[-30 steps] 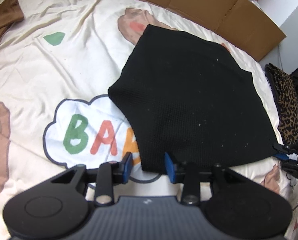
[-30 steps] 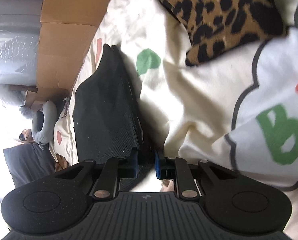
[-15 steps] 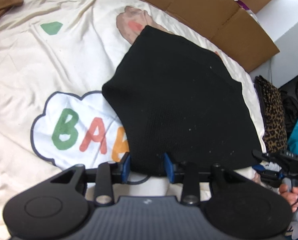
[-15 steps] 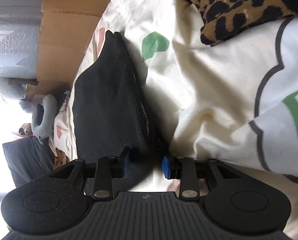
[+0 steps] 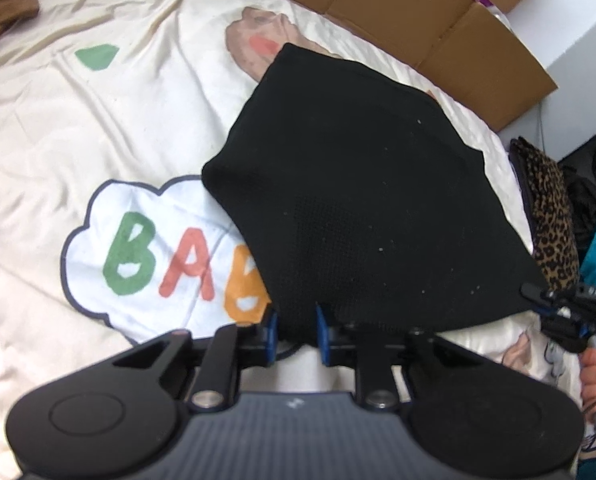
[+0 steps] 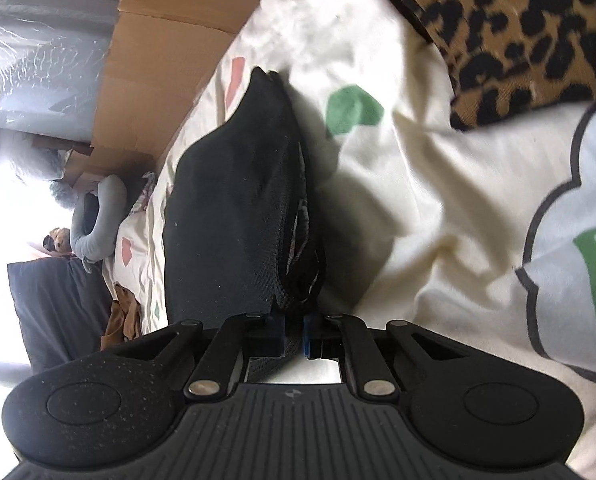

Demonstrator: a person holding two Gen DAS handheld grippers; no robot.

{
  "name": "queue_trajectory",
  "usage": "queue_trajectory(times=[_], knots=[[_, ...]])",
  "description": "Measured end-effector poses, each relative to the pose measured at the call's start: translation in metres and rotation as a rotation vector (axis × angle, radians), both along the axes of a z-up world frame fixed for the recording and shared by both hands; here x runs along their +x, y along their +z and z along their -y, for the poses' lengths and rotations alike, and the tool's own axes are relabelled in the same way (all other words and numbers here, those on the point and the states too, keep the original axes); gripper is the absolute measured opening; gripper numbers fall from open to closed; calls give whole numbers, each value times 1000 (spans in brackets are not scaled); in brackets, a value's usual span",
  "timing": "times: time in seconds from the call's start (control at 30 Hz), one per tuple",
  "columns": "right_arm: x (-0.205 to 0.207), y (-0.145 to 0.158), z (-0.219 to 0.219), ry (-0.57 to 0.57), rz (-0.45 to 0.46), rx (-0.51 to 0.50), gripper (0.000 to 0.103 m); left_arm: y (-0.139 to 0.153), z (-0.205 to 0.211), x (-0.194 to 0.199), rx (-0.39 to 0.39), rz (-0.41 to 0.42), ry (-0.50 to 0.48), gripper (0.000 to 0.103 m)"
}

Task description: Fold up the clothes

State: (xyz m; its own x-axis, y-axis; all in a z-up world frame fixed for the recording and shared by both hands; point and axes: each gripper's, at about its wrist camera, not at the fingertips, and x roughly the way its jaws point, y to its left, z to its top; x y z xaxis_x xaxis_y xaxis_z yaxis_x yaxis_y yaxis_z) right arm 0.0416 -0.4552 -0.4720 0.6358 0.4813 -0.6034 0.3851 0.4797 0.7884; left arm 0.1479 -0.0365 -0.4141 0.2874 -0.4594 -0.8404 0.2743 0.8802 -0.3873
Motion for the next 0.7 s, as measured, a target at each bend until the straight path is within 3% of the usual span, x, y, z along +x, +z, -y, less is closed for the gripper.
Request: queue_trajectory(times=[0.17, 0.7], knots=[[2, 12, 4, 2, 18, -30, 5, 8, 3, -3, -11, -28, 17, 14], [17, 41, 36, -18, 53, -121, 4, 10, 31, -19, -69, -267, 51, 11]])
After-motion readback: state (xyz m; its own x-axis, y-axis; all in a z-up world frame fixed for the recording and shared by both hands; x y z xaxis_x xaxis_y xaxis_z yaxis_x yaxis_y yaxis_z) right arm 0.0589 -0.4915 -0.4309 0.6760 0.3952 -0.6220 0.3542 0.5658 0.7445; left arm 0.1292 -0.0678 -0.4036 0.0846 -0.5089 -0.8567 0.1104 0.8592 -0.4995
